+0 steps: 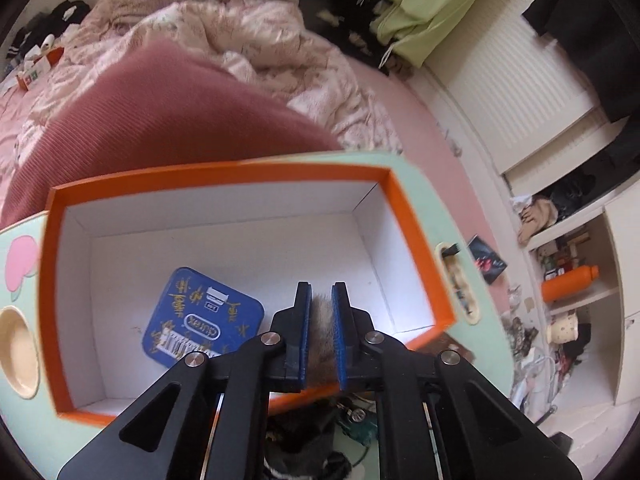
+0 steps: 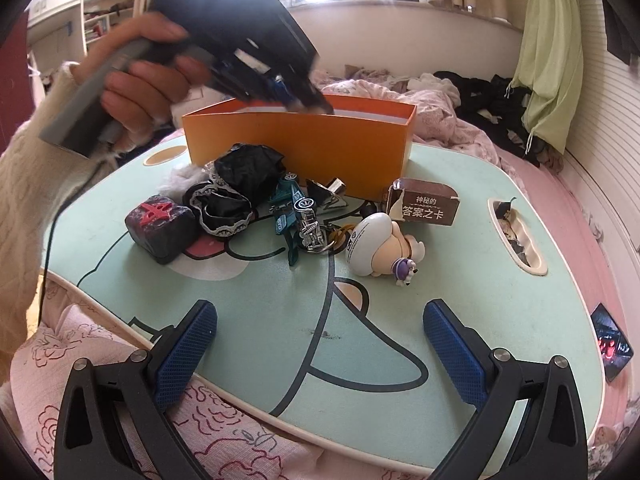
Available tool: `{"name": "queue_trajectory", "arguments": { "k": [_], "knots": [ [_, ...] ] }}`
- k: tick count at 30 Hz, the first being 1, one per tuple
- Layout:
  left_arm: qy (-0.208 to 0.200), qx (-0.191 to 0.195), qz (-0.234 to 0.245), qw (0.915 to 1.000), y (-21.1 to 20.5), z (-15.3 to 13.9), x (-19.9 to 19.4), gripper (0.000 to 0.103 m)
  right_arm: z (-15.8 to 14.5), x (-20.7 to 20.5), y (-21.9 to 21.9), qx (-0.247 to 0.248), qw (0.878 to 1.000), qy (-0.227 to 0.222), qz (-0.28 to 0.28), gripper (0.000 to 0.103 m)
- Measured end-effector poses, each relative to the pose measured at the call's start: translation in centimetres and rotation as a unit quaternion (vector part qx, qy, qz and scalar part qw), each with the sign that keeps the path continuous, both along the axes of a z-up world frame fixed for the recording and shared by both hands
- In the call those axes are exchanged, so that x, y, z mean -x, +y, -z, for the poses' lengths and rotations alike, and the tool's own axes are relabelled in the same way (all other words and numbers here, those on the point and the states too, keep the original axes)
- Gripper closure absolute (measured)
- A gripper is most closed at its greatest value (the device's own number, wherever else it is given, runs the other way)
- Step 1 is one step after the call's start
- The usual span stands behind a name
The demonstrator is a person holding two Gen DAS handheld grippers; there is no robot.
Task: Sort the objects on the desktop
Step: 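Lift the beige fluffy item out and set it beside the figurine, left gripper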
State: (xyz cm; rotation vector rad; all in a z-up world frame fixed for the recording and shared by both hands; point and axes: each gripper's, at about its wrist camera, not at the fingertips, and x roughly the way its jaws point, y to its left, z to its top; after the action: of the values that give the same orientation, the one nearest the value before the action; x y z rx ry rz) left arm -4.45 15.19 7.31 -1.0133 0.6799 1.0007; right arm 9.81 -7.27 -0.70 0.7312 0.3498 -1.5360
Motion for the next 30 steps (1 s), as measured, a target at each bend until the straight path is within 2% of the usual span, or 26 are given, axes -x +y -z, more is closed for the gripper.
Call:
{"name": "queue_trajectory", "arguments": {
  "k": [3,6,9,13,17,18,20,22,23,26,28,30],
  "knots": [
    [-0.030,-0.046,0.003,0.9985,-2.2,-3.1,1.1,0.102,0.0,0.0,0.0,0.000,1.000,0.000,0.001,0.000],
    [-0.057,-0.086,0.012,0.9946,-4.9,-5.5,1.7,0.102,0.0,0.0,0.0,0.000,1.000,0.000,0.002,0.000],
    [-0.072,-0.109,0.020,0.9912,-7.3,-6.6,2.1,0.102,0.0,0.0,0.0,0.000,1.000,0.001,0.004,0.000],
    [-0.085,-0.121,0.030,0.9886,-10.3,-6.3,2.6,0.102,0.1,0.0,0.0,-0.001,1.000,0.001,0.006,0.000],
    [-0.072,-0.119,0.019,0.9901,-11.7,-4.2,3.1,0.101,0.1,0.0,0.0,-0.001,1.000,0.001,0.008,0.000],
    [-0.077,-0.117,0.015,0.9900,-11.7,-3.6,3.2,0.099,0.1,0.0,0.0,-0.001,1.000,0.001,0.008,0.000],
    [-0.090,-0.107,0.015,0.9901,-11.4,-2.2,3.4,0.077,0.1,0.0,0.0,-0.001,1.000,0.001,0.009,0.000],
    [-0.088,-0.102,0.001,0.9908,-11.3,-1.2,3.6,0.063,0.1,0.0,0.0,-0.001,1.000,0.002,0.010,0.000],
    [-0.084,-0.111,-0.010,0.9902,-11.6,-1.1,4.0,0.053,0.1,0.0,0.0,-0.001,1.000,0.002,0.010,0.000],
    [-0.047,-0.174,-0.052,0.9823,-13.7,-1.6,5.3,0.036,0.1,0.0,0.0,-0.001,1.000,0.002,0.012,0.000],
    [-0.005,-0.214,-0.072,0.9742,-15.8,-1.9,6.0,0.028,0.1,0.0,0.0,-0.001,1.000,0.002,0.012,0.000],
    [0.021,-0.227,-0.066,0.9713,-17.4,-1.5,6.3,0.025,0.1,-0.1,0.0,-0.001,1.000,0.002,0.013,0.000]
  ]
}}
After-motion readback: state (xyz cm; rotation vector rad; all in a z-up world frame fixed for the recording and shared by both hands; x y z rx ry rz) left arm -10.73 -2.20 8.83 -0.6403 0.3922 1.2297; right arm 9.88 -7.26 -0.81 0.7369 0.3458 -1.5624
